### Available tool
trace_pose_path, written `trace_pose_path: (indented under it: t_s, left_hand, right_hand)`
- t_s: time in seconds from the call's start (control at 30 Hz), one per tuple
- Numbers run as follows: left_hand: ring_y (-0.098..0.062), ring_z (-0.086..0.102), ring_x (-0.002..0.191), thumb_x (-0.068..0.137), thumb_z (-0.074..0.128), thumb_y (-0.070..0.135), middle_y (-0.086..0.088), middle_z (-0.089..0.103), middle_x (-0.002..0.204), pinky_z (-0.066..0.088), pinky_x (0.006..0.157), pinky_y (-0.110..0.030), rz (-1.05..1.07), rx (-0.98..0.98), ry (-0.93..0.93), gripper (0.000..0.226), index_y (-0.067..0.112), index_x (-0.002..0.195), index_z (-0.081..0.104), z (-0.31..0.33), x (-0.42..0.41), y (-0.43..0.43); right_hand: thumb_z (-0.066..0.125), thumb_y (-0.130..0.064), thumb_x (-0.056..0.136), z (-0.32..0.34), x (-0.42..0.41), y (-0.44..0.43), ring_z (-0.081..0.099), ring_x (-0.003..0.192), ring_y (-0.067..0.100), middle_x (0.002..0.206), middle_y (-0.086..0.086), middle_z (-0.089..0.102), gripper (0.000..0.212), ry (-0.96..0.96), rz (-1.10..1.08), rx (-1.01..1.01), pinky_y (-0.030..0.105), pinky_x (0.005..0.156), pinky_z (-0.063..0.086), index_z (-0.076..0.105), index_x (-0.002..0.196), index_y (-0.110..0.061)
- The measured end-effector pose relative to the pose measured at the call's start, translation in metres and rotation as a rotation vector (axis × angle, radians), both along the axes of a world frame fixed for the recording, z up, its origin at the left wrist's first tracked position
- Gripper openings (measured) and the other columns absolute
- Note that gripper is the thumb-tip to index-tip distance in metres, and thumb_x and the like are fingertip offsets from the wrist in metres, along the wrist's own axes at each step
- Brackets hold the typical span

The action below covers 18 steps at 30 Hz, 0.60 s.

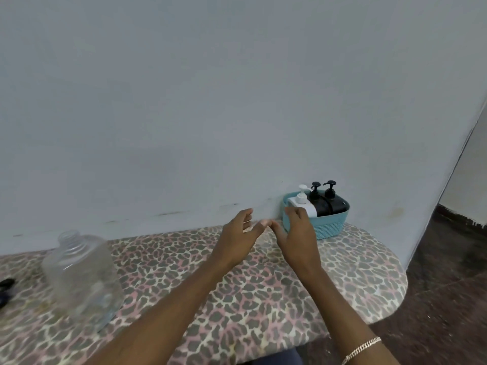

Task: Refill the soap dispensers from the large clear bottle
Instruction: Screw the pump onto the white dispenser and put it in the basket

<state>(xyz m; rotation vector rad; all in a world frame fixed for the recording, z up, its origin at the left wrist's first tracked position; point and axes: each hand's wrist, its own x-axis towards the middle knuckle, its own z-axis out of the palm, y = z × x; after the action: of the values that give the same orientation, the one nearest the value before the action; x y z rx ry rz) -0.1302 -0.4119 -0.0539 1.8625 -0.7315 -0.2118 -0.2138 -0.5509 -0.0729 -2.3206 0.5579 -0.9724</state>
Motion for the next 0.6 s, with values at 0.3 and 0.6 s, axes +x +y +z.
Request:
trace_pose_path:
  t_s: [0.3,0.6]
  left_hand:
    - [-0.009,0.047,0.145,0.098,0.062,0.057,0.004,0.047,0.161,0.045,0.117,-0.033,0.12,-0.061,-0.072,0.074,0.023,0.16,0.04,-0.016,-0.031,0.101]
    - [-0.007,0.049,0.142,0.1,0.061,0.053,0.004,0.05,0.158,0.046,0.114,-0.029,0.278,-0.099,-0.122,0.068,0.023,0.158,0.042,-0.025,-0.061,0.198]
  right_hand:
    - [0.066,-0.037,0.104,-0.006,-0.018,0.096,0.06,0.125,0.02,0.141,0.005,0.057,0.053,-0.069,0.172,0.058,0.025,0.1,0.045,0.056,0.148,-0.009]
    - [0.063,-0.042,0.104,-0.011,-0.029,0.183,0.06,0.123,0.019,0.14,0.003,0.058,0.053,-0.059,0.325,0.064,0.033,0.103,0.051,0.058,0.146,-0.01]
